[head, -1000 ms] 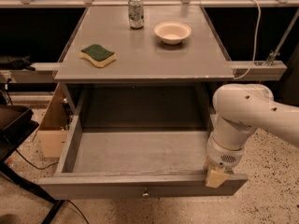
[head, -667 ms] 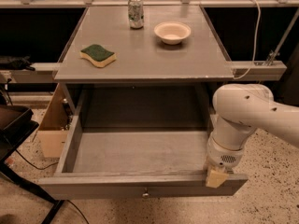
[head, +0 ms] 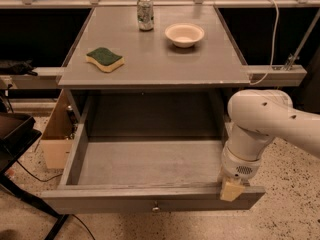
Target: Open top drawer
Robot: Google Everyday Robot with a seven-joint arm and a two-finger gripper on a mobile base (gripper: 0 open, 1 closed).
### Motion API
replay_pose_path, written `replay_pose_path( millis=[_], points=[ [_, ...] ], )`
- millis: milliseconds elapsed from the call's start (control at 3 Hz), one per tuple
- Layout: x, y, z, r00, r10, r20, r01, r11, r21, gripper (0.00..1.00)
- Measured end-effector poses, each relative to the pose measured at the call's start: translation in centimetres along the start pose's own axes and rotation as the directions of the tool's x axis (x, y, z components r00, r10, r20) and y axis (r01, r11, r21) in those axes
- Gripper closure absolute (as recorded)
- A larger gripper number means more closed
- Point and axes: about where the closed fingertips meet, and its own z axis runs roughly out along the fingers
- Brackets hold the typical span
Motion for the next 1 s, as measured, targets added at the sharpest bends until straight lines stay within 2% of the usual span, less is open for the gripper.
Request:
replay_pose_path(
  millis=[333, 667, 1000],
  points=[
    [-0.2, 0.5, -1.6, 1.0, -0.023, 0.005, 0.023, 0.9995, 0.023, 0.15],
    [-0.1, 2.3, -6.3, 0.999, -0.04, 0.018, 0.038, 0.9952, 0.091, 0.0],
    [0.5, 5.2, -11.6, 0.997, -0.066, 0.034, 0.058, 0.9776, 0.202, 0.0]
  ],
)
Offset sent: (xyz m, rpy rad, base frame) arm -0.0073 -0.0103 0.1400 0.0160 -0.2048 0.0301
